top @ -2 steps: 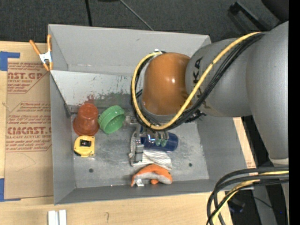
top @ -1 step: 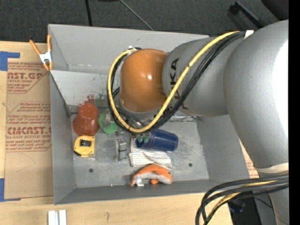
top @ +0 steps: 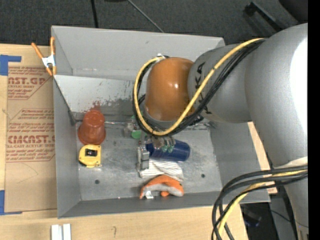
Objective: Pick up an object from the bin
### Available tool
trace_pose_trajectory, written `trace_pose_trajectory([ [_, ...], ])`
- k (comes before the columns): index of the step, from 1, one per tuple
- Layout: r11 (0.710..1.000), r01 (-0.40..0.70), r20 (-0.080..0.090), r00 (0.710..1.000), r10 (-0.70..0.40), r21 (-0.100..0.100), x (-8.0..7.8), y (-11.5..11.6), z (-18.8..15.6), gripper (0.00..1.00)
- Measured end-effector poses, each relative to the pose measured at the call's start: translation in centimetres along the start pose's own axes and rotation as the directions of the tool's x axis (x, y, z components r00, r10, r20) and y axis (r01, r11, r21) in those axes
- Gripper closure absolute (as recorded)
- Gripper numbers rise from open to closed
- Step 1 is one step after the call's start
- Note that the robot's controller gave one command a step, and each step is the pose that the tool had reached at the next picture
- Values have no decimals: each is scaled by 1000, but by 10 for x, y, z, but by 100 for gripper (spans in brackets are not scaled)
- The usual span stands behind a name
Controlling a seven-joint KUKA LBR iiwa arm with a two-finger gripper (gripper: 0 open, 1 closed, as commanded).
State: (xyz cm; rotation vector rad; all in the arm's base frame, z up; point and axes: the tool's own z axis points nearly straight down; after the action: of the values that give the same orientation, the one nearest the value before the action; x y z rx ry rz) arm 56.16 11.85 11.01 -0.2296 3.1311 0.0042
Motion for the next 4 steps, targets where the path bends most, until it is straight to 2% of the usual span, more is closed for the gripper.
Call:
trace_pose_trajectory([
  [1,975,221,-3,975,-221,2,-20,118,42,100],
  [3,976,217,-7,976,-217,2,-19,116,37,100],
  [4,976,218,-9,976,-218,2,-19,116,19,100],
])
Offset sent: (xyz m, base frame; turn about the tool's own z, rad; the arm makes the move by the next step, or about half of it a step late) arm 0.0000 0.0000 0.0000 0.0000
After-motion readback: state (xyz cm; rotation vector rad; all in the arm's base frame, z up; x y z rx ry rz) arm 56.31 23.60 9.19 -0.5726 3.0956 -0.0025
